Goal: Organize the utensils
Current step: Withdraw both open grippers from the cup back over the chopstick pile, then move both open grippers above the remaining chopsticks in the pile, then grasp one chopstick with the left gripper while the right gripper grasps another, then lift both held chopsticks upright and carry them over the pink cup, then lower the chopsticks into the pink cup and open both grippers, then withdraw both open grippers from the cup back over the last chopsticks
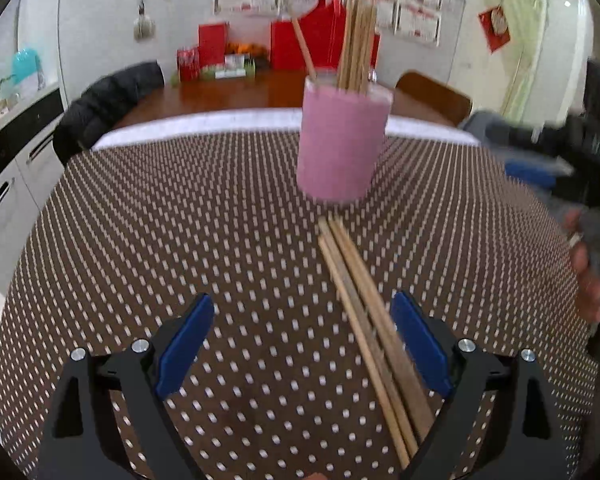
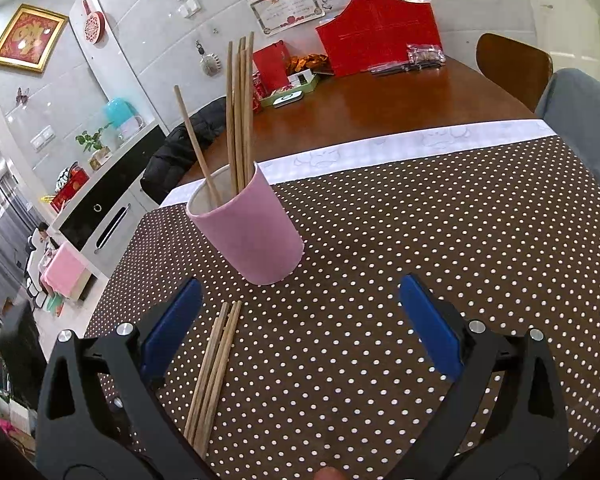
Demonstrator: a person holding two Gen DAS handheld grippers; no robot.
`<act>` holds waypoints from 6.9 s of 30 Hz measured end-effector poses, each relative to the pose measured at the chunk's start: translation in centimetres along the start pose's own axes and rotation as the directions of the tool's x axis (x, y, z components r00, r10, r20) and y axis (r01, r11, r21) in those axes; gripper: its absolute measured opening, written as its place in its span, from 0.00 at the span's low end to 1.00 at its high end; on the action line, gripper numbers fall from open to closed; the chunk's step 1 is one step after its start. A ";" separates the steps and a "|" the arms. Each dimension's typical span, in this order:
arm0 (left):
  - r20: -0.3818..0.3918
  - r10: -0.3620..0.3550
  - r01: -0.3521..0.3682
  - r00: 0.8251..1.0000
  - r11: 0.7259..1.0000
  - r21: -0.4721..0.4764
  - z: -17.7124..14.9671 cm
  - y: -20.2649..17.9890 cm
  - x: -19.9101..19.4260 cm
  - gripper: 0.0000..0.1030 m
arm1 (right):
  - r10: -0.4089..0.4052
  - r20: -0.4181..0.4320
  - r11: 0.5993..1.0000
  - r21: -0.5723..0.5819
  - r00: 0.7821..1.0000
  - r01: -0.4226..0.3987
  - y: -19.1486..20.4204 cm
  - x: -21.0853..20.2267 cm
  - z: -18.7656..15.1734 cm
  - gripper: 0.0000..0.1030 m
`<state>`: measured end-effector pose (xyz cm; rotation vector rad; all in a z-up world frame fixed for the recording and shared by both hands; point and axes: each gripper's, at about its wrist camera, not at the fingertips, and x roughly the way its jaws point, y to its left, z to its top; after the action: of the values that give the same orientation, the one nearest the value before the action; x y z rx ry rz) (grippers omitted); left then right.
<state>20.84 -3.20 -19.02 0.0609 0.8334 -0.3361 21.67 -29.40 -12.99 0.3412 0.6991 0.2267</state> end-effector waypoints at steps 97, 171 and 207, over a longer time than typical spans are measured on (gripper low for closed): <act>-0.113 0.014 -0.004 0.993 0.996 0.089 -1.1 0.1 2.2 0.54 | -0.262 -0.272 0.895 -0.428 0.926 0.127 7.5 2.8 -10.7 0.60; 0.694 -0.257 0.279 0.673 0.957 0.084 20.4 -0.6 -9.8 0.05 | 0.193 0.361 0.964 -0.245 0.912 -0.107 11.2 -6.6 10.8 0.06; 0.644 -0.008 0.027 0.765 0.999 -0.020 15.7 0.2 -10.4 0.96 | 0.002 0.399 1.000 -0.023 0.917 0.008 6.5 -6.4 11.4 0.95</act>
<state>25.72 -3.09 -0.84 -0.0894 0.1460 -0.3329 23.91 -28.03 1.39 0.3502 0.2916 0.1550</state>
